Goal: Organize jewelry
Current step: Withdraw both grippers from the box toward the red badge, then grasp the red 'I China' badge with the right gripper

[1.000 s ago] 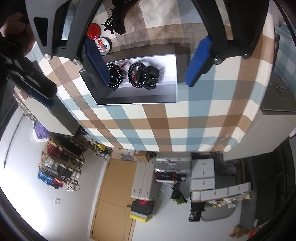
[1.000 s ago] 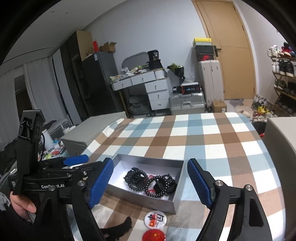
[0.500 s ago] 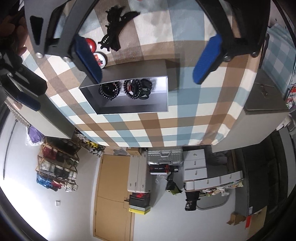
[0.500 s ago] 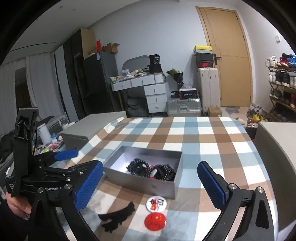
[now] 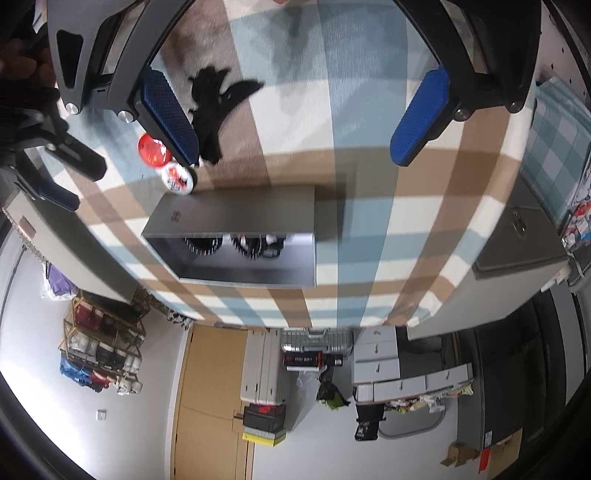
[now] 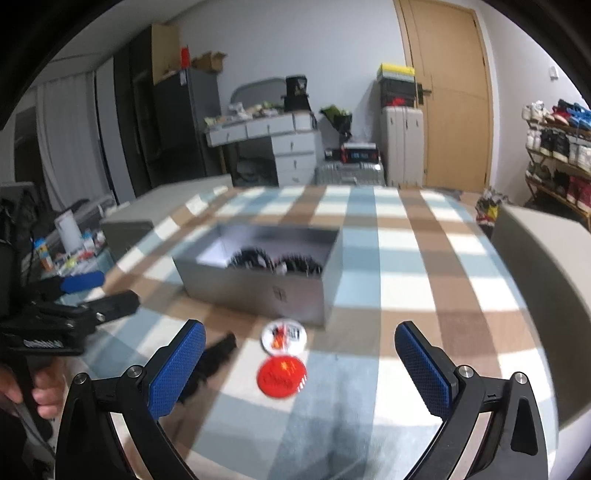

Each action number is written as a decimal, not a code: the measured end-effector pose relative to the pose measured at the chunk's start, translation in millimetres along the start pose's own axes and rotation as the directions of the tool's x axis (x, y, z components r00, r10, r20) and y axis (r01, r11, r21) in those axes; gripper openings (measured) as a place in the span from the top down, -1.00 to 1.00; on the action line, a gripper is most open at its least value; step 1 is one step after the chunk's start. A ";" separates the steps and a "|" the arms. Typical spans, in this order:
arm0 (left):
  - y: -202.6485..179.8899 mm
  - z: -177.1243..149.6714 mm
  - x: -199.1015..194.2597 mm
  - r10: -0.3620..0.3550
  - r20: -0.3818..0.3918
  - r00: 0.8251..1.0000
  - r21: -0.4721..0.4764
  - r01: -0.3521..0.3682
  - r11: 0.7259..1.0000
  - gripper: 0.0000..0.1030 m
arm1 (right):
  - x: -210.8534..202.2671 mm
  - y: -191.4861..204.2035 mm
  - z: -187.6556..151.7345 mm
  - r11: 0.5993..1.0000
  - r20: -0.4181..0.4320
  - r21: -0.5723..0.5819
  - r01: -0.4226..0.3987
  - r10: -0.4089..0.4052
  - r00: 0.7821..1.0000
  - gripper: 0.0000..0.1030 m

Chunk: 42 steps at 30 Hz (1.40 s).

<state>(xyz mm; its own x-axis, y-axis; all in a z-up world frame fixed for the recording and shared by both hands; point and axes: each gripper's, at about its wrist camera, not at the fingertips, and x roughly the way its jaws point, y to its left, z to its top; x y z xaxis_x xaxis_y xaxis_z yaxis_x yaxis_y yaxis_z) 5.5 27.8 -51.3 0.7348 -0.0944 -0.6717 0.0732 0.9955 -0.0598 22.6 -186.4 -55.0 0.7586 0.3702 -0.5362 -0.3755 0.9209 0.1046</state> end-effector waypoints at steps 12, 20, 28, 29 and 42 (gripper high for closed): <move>8.1 -26.2 5.1 -0.009 -0.076 0.997 -0.024 0.007 1.000 -0.97 | 28.0 17.2 -21.7 0.989 -0.122 -0.140 0.047 -0.065 0.990 -0.83; 15.6 -30.8 3.9 -0.006 -0.081 0.997 -0.048 0.002 0.999 -0.97 | 43.3 22.7 -20.4 0.986 -0.179 -0.161 0.034 -0.063 0.982 -0.55; 24.2 -33.2 4.9 0.005 -0.090 0.996 -0.071 -0.012 0.997 -0.97 | 51.0 24.2 -21.8 0.986 -0.217 -0.160 0.046 -0.080 0.973 -0.11; 24.6 -33.1 4.6 0.009 -0.089 0.996 -0.069 -0.015 0.997 -0.97 | 51.3 24.9 -21.5 0.986 -0.218 -0.161 0.044 -0.079 0.973 -0.10; 25.4 -32.9 -0.6 0.027 -0.088 0.996 -0.052 -0.031 0.998 -0.97 | 48.3 33.8 -23.9 0.980 -0.193 -0.197 0.039 -0.078 0.978 0.20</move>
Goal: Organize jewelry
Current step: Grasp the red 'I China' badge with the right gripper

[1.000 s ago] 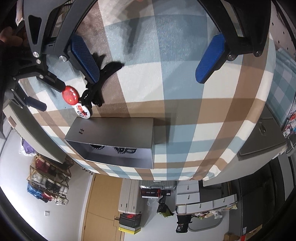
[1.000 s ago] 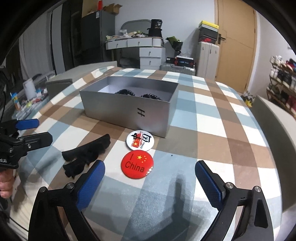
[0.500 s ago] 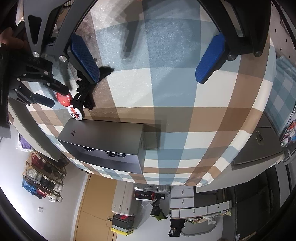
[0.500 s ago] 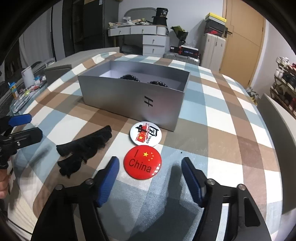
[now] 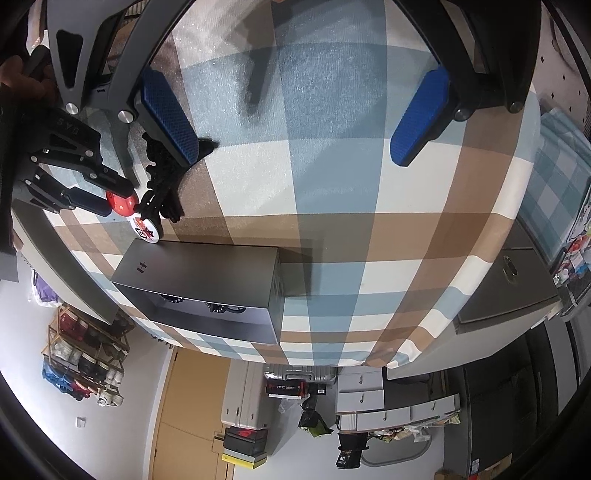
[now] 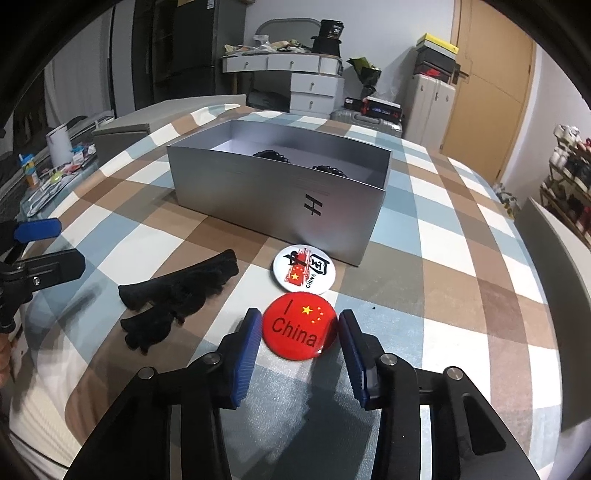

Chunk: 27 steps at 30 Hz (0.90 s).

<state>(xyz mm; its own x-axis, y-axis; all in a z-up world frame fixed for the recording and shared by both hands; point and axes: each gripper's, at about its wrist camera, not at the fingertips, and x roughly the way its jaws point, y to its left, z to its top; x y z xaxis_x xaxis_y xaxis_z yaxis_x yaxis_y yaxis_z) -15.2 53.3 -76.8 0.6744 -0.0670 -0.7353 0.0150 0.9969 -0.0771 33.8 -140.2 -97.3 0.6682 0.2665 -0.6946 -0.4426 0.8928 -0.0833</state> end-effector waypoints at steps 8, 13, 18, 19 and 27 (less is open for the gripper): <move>-2.0 1.6 -0.7 0.000 -0.005 1.000 0.007 0.000 1.000 -0.97 | -2.5 -7.2 0.1 0.999 0.017 0.042 -0.028 0.027 0.999 0.20; -4.9 3.5 -0.6 -0.008 -0.013 1.000 0.013 0.008 1.000 -0.97 | -6.3 -13.2 -0.7 0.996 0.033 0.074 -0.045 0.042 0.999 0.20; -14.5 6.6 2.1 -0.048 -0.028 0.998 0.030 0.049 0.998 -0.96 | -15.4 -19.8 -1.8 0.992 0.066 0.103 -0.066 0.060 0.996 0.20; -17.8 7.8 3.0 -0.057 -0.030 0.998 0.040 0.058 0.998 -0.96 | -18.4 -21.5 -2.3 0.992 0.077 0.109 -0.070 0.062 0.995 0.20; -50.2 25.0 16.5 -0.147 -0.067 0.987 0.129 0.155 0.979 -0.96 | -37.7 -38.7 -8.1 0.981 0.138 0.163 -0.107 0.085 0.987 0.20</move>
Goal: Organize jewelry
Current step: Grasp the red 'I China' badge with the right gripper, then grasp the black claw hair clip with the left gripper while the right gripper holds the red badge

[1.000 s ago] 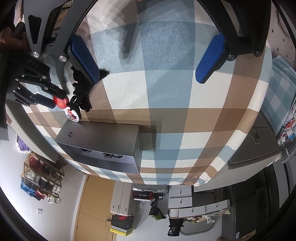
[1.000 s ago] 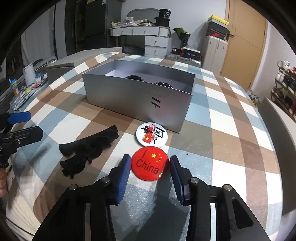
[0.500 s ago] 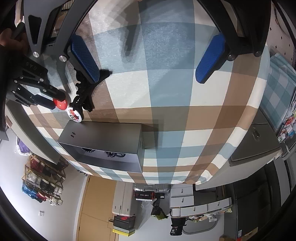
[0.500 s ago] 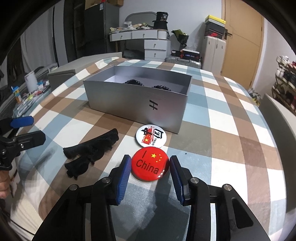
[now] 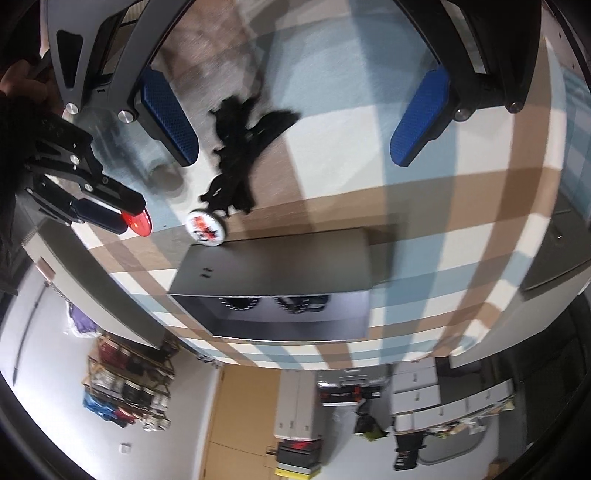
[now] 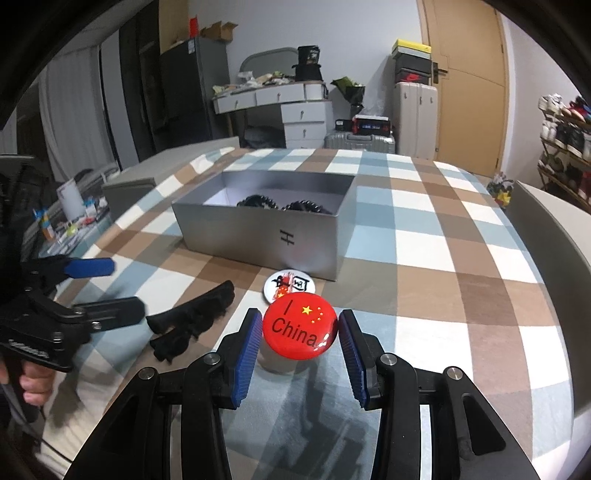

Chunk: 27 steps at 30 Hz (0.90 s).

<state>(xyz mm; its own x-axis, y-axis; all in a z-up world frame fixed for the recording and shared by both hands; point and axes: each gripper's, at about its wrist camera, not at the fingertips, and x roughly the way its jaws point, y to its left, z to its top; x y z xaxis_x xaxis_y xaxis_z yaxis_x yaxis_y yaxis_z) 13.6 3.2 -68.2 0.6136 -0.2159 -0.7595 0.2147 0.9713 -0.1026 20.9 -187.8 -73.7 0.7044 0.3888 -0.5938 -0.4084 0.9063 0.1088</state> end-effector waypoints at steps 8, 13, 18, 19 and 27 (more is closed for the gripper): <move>-16.5 12.6 20.9 -0.095 -0.074 0.993 0.043 0.098 0.994 -0.96 | -10.6 -14.7 -4.5 0.999 0.020 0.034 0.012 -0.013 1.000 0.19; -25.2 18.3 26.3 -0.106 -0.083 0.991 0.078 0.113 0.991 -0.95 | -10.4 -18.3 -8.0 0.999 0.021 0.040 0.018 -0.018 1.000 0.19; -29.8 19.7 31.7 -0.114 -0.107 0.988 0.106 0.125 0.987 -0.58 | -9.6 -20.6 -10.5 0.999 0.021 0.048 0.011 -0.012 1.000 0.19; -30.0 19.2 32.9 -0.115 -0.115 0.987 0.108 0.128 0.986 -0.45 | -10.1 -20.6 -11.1 0.999 0.022 0.047 0.010 -0.011 1.000 0.19; -33.6 18.1 33.9 -0.128 -0.144 0.981 0.114 0.145 0.983 0.42 | -12.4 -20.9 -13.6 0.999 0.026 0.049 0.003 -0.004 1.000 0.19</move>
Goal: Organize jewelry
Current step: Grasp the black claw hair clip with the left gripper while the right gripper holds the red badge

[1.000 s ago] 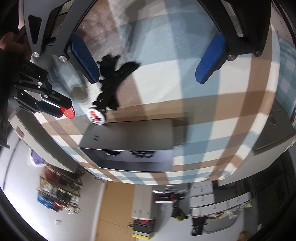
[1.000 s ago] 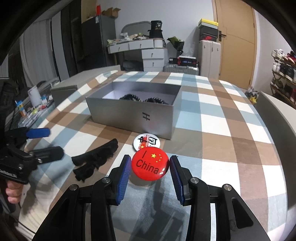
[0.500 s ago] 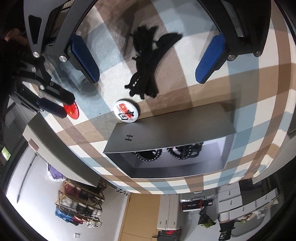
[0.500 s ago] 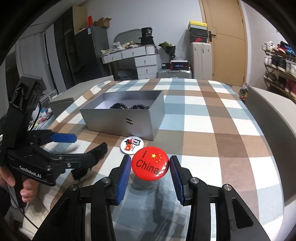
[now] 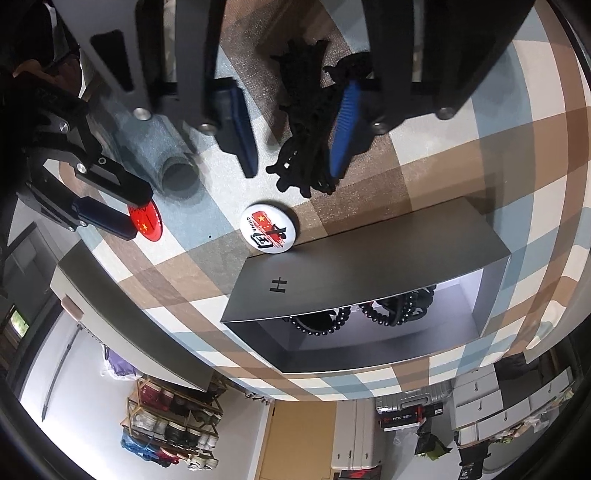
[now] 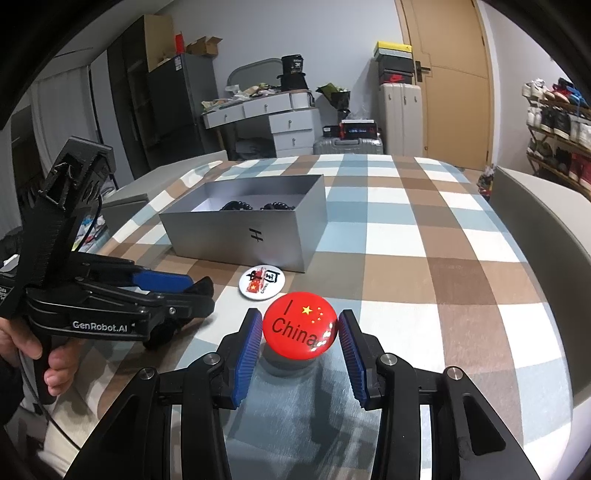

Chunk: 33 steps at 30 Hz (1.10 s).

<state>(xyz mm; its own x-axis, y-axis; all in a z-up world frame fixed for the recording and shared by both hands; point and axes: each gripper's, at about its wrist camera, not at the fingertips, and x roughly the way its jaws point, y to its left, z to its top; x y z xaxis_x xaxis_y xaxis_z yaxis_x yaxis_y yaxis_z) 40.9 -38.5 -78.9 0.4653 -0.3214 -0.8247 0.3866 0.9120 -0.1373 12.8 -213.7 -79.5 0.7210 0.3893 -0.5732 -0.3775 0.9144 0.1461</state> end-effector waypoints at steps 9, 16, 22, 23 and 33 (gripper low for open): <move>-2.0 -0.4 -9.0 0.003 0.019 1.000 0.016 -0.003 1.000 0.63 | -2.2 3.3 1.1 1.000 0.004 -0.014 0.005 -0.005 1.000 0.19; -0.1 -0.4 -22.0 0.015 0.057 0.998 0.017 -0.016 1.000 0.63 | -9.2 8.7 4.6 1.000 0.012 -0.018 0.003 -0.003 1.000 0.19; 5.9 0.8 -35.2 0.016 0.101 0.995 0.004 -0.016 1.000 0.63 | -13.2 16.5 7.7 0.999 0.016 -0.034 0.003 -0.002 1.000 0.19; 8.2 1.2 -38.0 0.014 0.109 0.994 -0.002 -0.014 1.000 0.63 | -13.8 18.0 8.2 0.999 0.017 -0.036 0.001 0.000 1.000 0.19; 19.3 3.9 -64.6 0.012 0.187 0.982 -0.052 -0.002 0.999 0.63 | -17.7 30.5 22.2 0.998 0.029 -0.025 -0.061 0.062 0.998 0.19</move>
<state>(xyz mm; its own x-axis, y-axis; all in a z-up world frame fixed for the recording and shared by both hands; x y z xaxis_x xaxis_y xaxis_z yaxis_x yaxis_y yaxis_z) 21.4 -1.1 -26.1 0.6102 -0.3527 -0.7094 0.3437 0.9246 -0.1641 1.4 -190.3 -47.0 0.7131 0.4480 -0.5393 -0.4354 0.8859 0.1601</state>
